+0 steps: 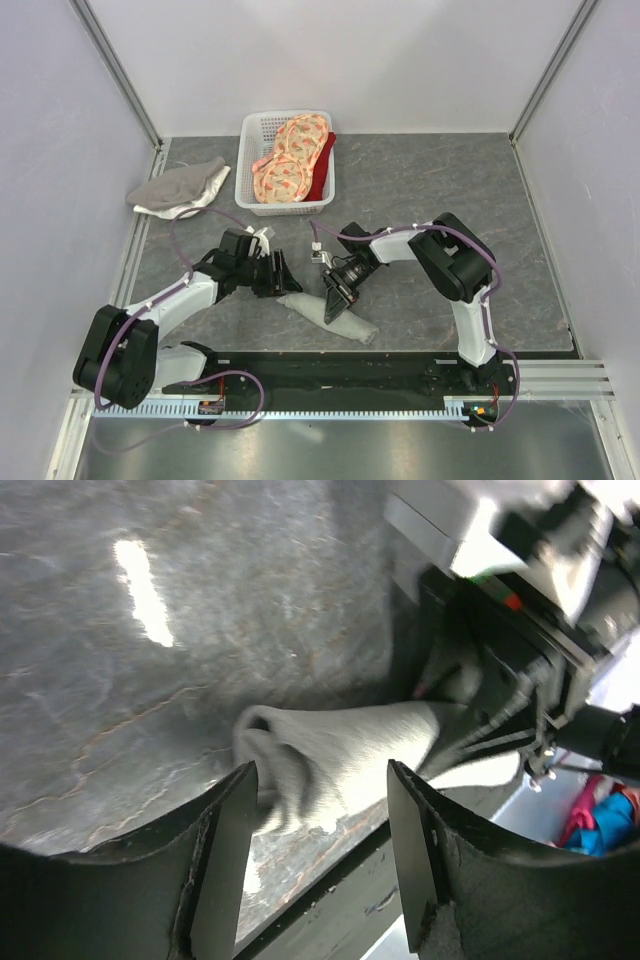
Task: Fold the napkin, place the utensils inside, and roll it up
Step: Roll the napkin with the utensil
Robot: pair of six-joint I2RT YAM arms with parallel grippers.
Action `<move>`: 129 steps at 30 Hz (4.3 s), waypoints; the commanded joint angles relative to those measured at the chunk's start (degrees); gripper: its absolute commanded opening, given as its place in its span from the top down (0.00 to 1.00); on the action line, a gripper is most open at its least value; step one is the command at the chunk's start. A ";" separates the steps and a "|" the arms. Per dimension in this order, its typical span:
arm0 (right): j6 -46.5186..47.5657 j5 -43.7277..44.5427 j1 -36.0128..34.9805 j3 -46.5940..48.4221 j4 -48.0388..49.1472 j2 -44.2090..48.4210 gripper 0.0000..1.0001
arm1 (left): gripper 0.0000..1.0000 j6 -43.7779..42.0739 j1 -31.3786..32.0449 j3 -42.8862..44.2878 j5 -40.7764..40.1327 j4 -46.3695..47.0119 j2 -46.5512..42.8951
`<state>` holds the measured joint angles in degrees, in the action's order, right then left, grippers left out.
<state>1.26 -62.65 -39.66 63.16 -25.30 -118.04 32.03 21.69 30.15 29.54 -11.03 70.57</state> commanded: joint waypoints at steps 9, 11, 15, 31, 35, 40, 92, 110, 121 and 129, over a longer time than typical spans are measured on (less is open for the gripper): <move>4.02 -0.63 2.74 4.17 2.10 -6.77 0.64 | 0.50 1.63 0.98 -2.55 3.68 4.26 1.85; 3.93 -0.45 2.83 4.26 2.10 -6.77 0.64 | 0.54 1.72 1.07 -2.55 3.86 5.48 3.17; 2.96 2.08 3.10 4.26 1.83 -4.93 0.56 | 0.75 2.07 0.98 -2.38 4.91 7.86 5.89; 3.83 48.29 -6.99 -0.22 0.25 25.04 0.11 | 0.98 1.63 0.02 5.79 8.60 2.06 15.39; 4.98 60.35 -15.25 -4.17 3.40 28.65 0.08 | 0.98 0.93 -0.77 7.55 10.18 0.92 17.50; 5.16 62.30 -18.60 -7.08 4.73 28.13 0.09 | 0.98 0.14 -1.39 8.87 12.29 0.48 19.52; 5.77 10.80 1.78 4.52 -7.05 -4.66 0.59 | 0.45 0.22 1.07 0.52 -3.18 0.74 -4.47; 5.69 12.03 1.95 4.26 -7.05 -5.45 0.59 | 0.51 5.32 2.65 -3.26 2.89 9.96 -0.16; 5.69 12.12 2.04 4.34 -7.13 -6.59 0.60 | 0.74 6.99 3.44 -4.31 5.44 13.93 2.73; 5.25 14.13 2.22 4.52 -7.04 -4.93 0.57 | 0.98 5.50 2.74 -2.03 3.60 11.38 8.44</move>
<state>2.92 -61.82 -37.26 68.20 -35.09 -121.69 37.50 24.62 26.26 32.18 0.40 76.44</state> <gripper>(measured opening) 0.403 0.045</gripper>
